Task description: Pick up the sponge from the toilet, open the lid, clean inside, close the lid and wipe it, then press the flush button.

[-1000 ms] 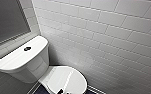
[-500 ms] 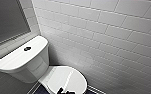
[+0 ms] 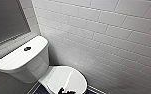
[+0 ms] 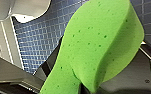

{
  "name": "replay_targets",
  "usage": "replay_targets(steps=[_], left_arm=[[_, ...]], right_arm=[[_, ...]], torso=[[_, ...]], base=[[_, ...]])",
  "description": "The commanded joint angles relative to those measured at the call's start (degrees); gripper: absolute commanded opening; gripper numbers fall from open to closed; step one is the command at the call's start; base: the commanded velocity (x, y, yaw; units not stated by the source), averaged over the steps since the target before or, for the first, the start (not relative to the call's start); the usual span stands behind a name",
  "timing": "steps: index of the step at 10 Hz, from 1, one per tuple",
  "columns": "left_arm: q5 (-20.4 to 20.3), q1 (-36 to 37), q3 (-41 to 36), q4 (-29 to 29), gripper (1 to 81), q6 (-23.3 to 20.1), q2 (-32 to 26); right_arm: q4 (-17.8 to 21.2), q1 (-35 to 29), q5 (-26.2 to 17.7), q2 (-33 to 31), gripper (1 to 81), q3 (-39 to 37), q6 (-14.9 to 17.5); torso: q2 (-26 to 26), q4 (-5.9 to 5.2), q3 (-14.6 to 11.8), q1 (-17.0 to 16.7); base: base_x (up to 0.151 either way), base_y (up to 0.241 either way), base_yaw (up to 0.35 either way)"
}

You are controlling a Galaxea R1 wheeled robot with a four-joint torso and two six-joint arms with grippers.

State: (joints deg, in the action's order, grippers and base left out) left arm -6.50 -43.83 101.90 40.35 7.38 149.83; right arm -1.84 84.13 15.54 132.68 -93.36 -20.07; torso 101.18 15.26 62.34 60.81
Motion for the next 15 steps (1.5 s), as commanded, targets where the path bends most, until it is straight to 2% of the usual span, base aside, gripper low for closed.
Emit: replay_targets(steps=[1, 9, 12, 15], left_arm=[[-2.99, 8.62, -3.81, -0.54, 81.1, -0.34, -1.46], [-5.37, 9.41, -5.74, -1.06, 81.1, -0.26, -2.78], [-7.47, 9.68, -10.22, -2.73, 81.1, -0.26, -4.62], [-6.51, 9.42, -10.40, -2.73, 81.1, -0.34, -5.33]], right_arm=[[-1.24, -0.67, -3.06, -2.92, 1.0, 1.69, -0.15], [-1.24, -0.58, -1.74, -3.10, 1.0, 2.14, -0.15], [-1.24, -0.49, -1.66, -3.45, 1.0, 2.31, -0.15], [-1.15, -0.75, -1.66, -3.36, 1.0, 2.49, -0.15]], torso=[[0.00, 0.00, 0.00, 0.00], [0.00, 0.00, 0.02, 0.00], [0.00, 0.00, 0.02, 0.00], [0.00, 0.00, 0.02, 0.00]], base=[[0.000, 0.000, 0.000], [0.000, 0.000, 0.000], [0.000, 0.000, 0.000], [0.000, 0.000, 0.000]])
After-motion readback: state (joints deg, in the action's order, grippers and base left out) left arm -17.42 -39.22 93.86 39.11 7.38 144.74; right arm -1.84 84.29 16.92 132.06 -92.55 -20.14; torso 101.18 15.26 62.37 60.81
